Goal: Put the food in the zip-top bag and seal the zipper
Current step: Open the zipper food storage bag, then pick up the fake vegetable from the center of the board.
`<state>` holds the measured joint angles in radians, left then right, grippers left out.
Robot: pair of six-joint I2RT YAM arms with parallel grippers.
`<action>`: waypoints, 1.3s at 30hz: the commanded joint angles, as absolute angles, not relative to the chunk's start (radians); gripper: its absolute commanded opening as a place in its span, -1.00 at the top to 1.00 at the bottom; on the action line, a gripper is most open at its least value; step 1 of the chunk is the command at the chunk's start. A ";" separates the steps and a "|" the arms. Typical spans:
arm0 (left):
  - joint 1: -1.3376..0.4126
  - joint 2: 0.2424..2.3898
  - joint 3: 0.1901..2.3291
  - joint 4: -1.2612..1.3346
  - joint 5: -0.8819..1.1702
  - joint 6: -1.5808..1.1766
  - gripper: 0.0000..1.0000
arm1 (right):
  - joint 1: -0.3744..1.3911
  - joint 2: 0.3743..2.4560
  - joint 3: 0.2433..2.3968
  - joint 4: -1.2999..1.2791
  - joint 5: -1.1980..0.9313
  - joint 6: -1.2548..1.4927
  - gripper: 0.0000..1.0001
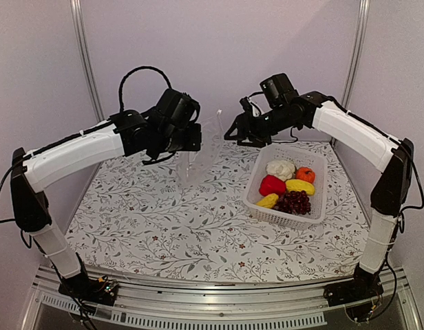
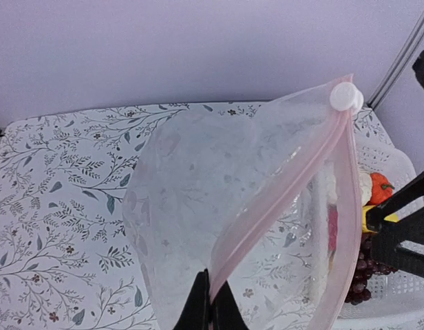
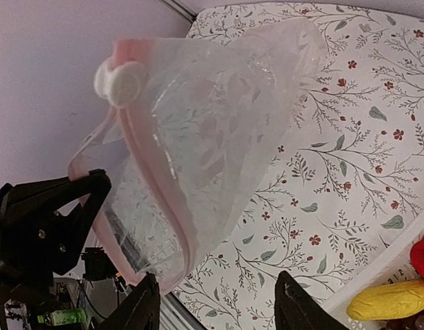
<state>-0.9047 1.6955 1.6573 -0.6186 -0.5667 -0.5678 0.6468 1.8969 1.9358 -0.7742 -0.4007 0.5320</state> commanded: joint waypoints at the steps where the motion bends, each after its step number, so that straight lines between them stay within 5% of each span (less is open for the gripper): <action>1: -0.877 1.715 1.656 -0.631 -0.579 -0.551 1.00 | 0.639 1.785 1.898 -0.692 -0.506 0.432 -0.13; 17: -0.863 1.712 1.665 -0.591 -0.512 -0.476 1.00 | 0.442 1.634 1.528 -0.729 -0.317 0.456 -0.11; 28: -0.858 1.738 1.693 -0.590 -0.450 -0.423 1.00 | 0.399 1.780 1.557 -0.869 -0.130 0.359 -0.15; 39: -0.854 1.753 1.713 -0.606 -0.421 -0.408 1.00 | 0.224 1.839 1.505 -0.758 -0.271 0.525 -0.19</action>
